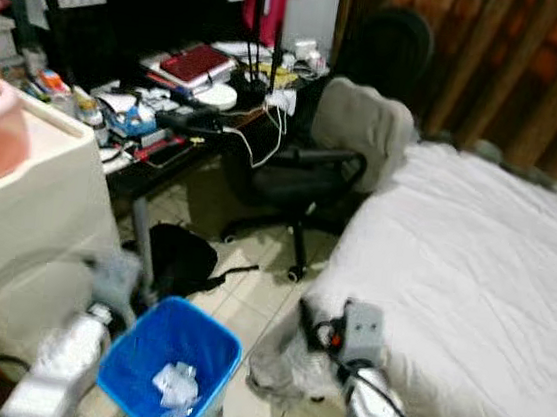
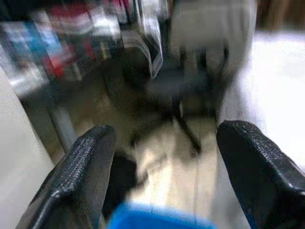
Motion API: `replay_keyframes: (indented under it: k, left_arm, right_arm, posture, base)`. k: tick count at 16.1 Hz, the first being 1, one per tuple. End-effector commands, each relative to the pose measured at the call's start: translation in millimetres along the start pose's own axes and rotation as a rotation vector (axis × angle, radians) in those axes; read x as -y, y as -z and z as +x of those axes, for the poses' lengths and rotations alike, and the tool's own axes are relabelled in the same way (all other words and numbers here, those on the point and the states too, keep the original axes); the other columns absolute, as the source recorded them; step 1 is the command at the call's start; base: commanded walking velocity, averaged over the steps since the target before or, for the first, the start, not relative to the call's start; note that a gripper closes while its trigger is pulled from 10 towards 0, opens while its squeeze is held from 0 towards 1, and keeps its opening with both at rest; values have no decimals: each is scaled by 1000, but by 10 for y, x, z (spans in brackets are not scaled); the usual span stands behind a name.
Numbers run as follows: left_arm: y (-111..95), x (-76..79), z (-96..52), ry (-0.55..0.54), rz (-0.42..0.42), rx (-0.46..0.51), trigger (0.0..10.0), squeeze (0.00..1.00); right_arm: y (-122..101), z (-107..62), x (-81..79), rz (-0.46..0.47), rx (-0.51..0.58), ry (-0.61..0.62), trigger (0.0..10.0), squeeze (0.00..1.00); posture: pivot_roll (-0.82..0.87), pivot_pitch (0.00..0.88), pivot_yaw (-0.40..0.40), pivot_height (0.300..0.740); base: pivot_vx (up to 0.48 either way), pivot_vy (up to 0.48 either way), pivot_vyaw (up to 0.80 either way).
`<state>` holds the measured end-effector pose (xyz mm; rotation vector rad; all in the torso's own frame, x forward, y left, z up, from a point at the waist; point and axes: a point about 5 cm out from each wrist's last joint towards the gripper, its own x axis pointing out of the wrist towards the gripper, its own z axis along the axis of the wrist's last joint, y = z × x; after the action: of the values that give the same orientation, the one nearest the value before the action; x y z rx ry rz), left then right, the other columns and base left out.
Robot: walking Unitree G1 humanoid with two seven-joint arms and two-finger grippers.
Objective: Clean up the room
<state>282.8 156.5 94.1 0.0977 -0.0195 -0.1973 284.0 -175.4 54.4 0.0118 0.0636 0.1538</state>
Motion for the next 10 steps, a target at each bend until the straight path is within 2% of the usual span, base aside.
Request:
replay_keyframes:
  k: [1,2,3,5,6,9,10]
  left_arm:
    - [-49,14,-76,-3,-9,19,10000,0]
    - [-104,51,-154,-7,-18,38,10000,0]
    - [-96,114,-142,-1,-15,35,10000,0]
    - [-87,170,-99,5,-33,29,10000,0]
    - [-109,258,-28,46,-6,22,10000,0]
    - [-106,305,-12,75,-11,6,10000,0]
    - [-84,313,16,72,-17,-10,10000,0]
  right_arm:
    - [-63,-67,147,-40,34,59,10000,0]
    - [-50,-131,208,-46,32,82,10000,0]
    - [13,-157,234,-18,3,97,10000,0]
    - [52,-148,222,-5,-15,95,10000,0]
    - [44,-121,164,-13,-15,68,10000,0]
    - [47,-122,156,-10,-22,62,10000,0]
    - [43,-117,160,-6,-18,62,10000,0]
  posture:
    - [108,0,-76,740]
    - [103,0,-77,740]
    - [98,0,-76,740]
    - [86,0,-72,740]
    - [61,0,-61,740]
    - [49,0,-52,740]
    - [38,0,-45,740]
  base:
    - [0,0,-788]
    - [0,0,-788]
    - [0,0,-788]
    - [0,-439,-788]
    - [0,-480,-781]
    - [0,-480,-781]
    - [0,-480,0]
